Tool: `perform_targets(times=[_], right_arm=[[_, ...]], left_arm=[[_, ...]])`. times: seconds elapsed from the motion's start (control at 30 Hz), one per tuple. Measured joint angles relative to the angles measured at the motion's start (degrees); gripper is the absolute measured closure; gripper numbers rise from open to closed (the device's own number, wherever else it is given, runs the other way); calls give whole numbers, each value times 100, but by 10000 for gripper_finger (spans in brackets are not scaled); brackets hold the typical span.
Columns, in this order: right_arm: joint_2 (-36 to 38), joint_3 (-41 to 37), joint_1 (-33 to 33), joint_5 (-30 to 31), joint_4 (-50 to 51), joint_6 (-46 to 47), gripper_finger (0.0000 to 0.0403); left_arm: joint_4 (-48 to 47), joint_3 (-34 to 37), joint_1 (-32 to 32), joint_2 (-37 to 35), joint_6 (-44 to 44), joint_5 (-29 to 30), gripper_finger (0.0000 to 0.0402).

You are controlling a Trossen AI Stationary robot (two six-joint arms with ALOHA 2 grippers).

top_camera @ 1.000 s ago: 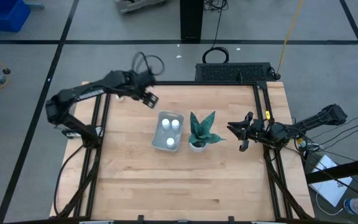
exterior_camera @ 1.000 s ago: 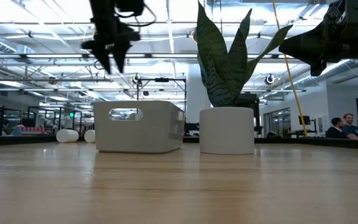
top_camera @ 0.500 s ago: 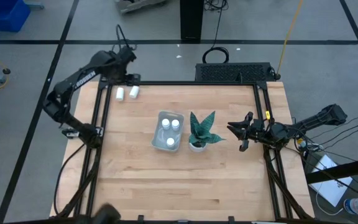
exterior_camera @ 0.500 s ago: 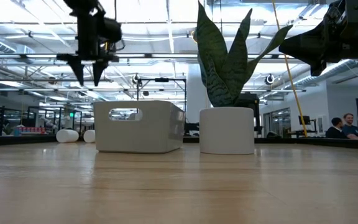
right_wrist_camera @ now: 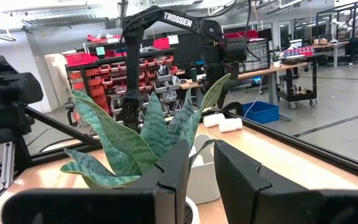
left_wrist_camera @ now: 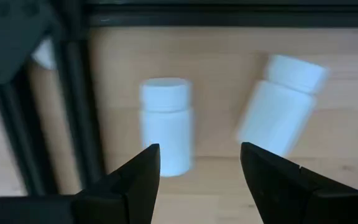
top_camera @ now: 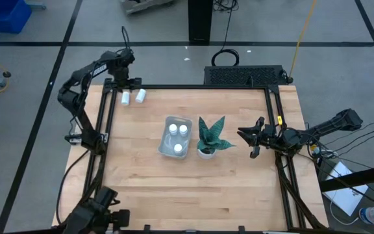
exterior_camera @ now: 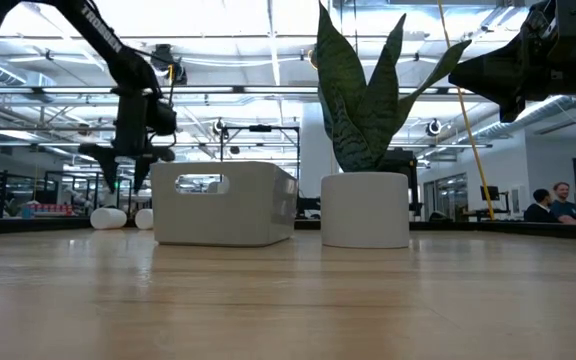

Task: Pick and place pill bottles into a basket
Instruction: Put the white pill bottle into the gray bin

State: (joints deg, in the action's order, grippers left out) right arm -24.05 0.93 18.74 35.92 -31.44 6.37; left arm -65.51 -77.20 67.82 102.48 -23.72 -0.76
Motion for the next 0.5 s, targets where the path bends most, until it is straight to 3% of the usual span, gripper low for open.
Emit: perform_targets(times=[0.5], right_arm=[[-1,0,-1,0,2,-1,332]], left_arm=[[735,331,27,41,-534,358,172]])
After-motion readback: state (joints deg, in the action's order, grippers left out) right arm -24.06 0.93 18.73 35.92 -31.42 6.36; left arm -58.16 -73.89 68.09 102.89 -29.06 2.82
